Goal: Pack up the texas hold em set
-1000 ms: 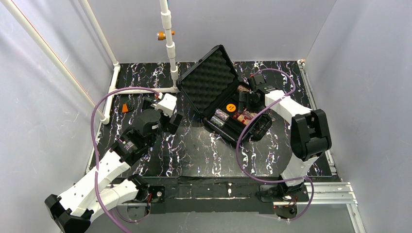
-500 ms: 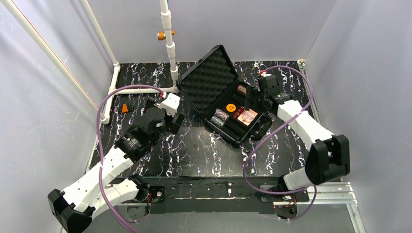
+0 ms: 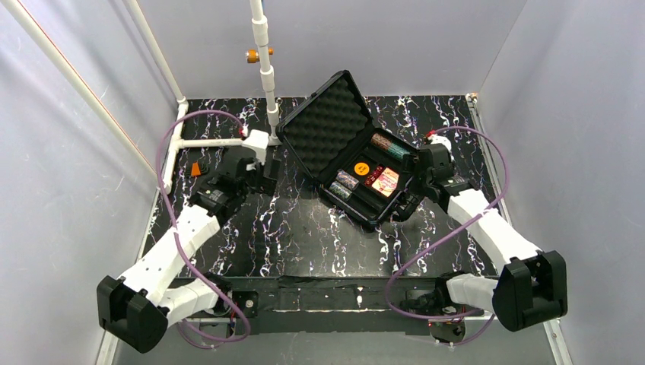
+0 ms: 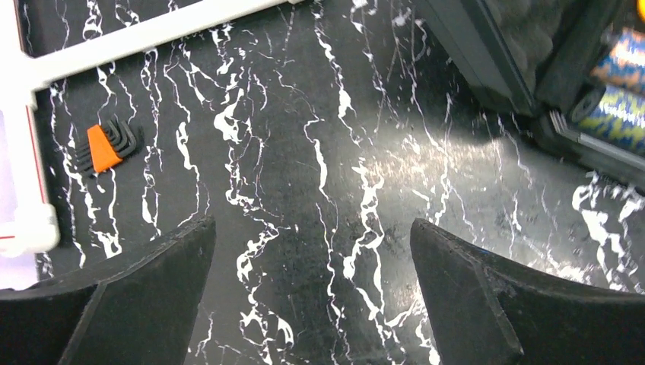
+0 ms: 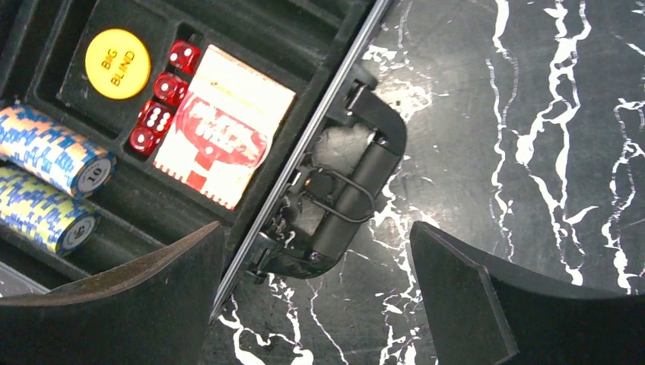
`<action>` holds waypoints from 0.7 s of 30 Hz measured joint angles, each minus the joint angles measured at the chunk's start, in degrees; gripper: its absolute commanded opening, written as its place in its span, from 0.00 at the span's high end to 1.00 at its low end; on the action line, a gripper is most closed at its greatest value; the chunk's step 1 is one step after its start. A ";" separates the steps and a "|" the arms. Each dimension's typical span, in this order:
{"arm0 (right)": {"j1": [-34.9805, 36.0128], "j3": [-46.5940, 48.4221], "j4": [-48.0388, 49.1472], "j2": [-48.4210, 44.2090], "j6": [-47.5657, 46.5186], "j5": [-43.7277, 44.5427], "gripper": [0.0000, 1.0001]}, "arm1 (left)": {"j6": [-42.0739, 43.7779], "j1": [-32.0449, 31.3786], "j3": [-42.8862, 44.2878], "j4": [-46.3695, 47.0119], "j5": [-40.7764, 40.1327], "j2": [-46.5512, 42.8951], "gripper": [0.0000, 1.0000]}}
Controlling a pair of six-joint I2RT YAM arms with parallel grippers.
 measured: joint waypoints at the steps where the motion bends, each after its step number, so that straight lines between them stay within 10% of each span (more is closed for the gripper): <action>1: -0.59 -0.59 0.50 -0.85 0.00 0.15 0.01 | -1.07 1.86 0.37 0.02 1.70 0.17 0.01; 21: -7.06 -10.03 4.66 -8.24 4.31 -2.03 0.03 | -23.45 30.67 4.35 8.02 33.33 13.92 0.18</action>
